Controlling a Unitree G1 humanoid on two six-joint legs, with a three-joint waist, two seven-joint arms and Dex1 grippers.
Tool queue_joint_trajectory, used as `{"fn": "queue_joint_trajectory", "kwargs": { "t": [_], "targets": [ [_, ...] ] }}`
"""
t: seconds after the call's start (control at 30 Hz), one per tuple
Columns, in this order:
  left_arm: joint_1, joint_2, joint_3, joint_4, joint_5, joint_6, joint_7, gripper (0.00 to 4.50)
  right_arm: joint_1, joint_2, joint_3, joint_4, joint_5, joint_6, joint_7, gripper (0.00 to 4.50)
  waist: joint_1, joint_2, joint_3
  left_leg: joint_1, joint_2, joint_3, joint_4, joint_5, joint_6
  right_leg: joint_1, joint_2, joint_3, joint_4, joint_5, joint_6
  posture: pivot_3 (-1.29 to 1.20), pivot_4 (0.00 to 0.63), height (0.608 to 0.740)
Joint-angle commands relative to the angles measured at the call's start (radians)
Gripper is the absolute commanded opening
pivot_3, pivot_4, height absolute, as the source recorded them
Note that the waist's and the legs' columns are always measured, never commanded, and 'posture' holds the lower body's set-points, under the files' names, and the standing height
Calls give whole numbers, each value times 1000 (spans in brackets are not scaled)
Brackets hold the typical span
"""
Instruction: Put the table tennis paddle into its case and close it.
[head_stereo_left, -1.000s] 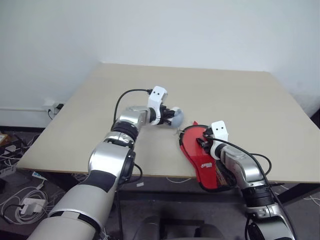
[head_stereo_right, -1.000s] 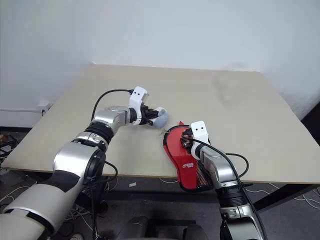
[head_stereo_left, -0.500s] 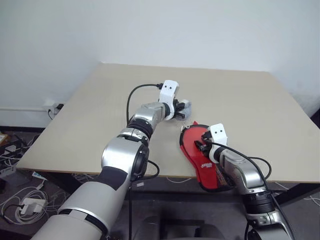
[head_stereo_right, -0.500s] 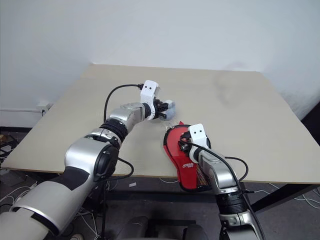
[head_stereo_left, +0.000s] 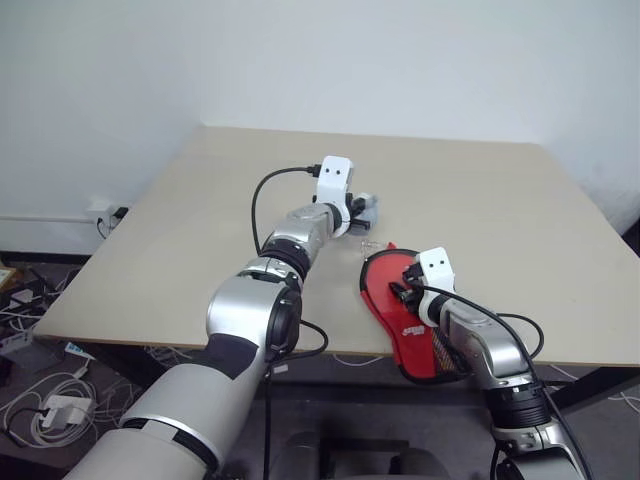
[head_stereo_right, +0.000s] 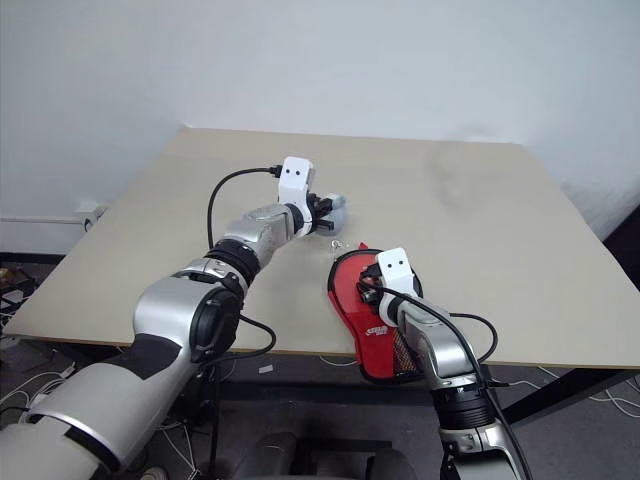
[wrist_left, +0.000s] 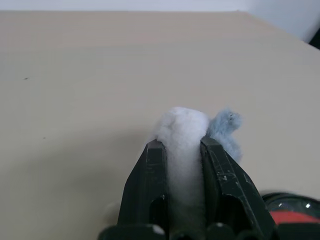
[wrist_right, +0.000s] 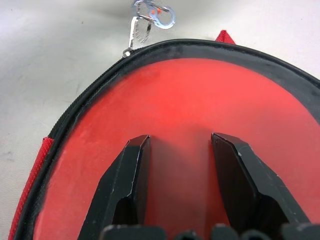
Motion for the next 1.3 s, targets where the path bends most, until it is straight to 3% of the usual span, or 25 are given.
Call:
{"fn": "queue_joint_trajectory", "kwargs": {
  "t": [0.03,0.4,0.63,0.77,0.87,0.97,1.3],
  "targets": [
    [-62,-34,24,-34,3,-70,42,727,42,5,51,53,-8,61,9,2073,0,0,0,0,0,0,0,0,0,0,0,0,0,0,0,0,0,715],
    [-38,-133,9,-38,47,-122,-2,727,49,18,45,41,-23,48,-3,2073,0,0,0,0,0,0,0,0,0,0,0,0,0,0,0,0,0,715],
    [2,-141,3,-37,75,-140,-11,727,41,20,26,54,-30,26,-20,2073,0,0,0,0,0,0,0,0,0,0,0,0,0,0,0,0,0,715],
    [28,-139,-76,-39,141,-147,-118,727,33,18,22,61,-29,16,-19,2073,0,0,0,0,0,0,0,0,0,0,0,0,0,0,0,0,0,715],
    [49,-129,-101,-44,149,-140,-206,1356,26,20,18,59,-24,6,-15,2073,0,0,0,0,0,0,0,0,0,0,0,0,0,0,0,0,0,715],
    [63,-113,-119,-49,150,-128,-289,2353,24,11,14,54,-21,2,-6,2073,0,1,0,0,0,0,0,0,0,0,0,0,0,0,0,0,0,715],
    [18,-34,-40,-88,24,-85,-586,2353,36,-70,30,-9,-13,17,69,2073,2,1,0,0,-1,0,1,-1,1,0,-1,0,0,0,0,0,0,715]
  ]
}}
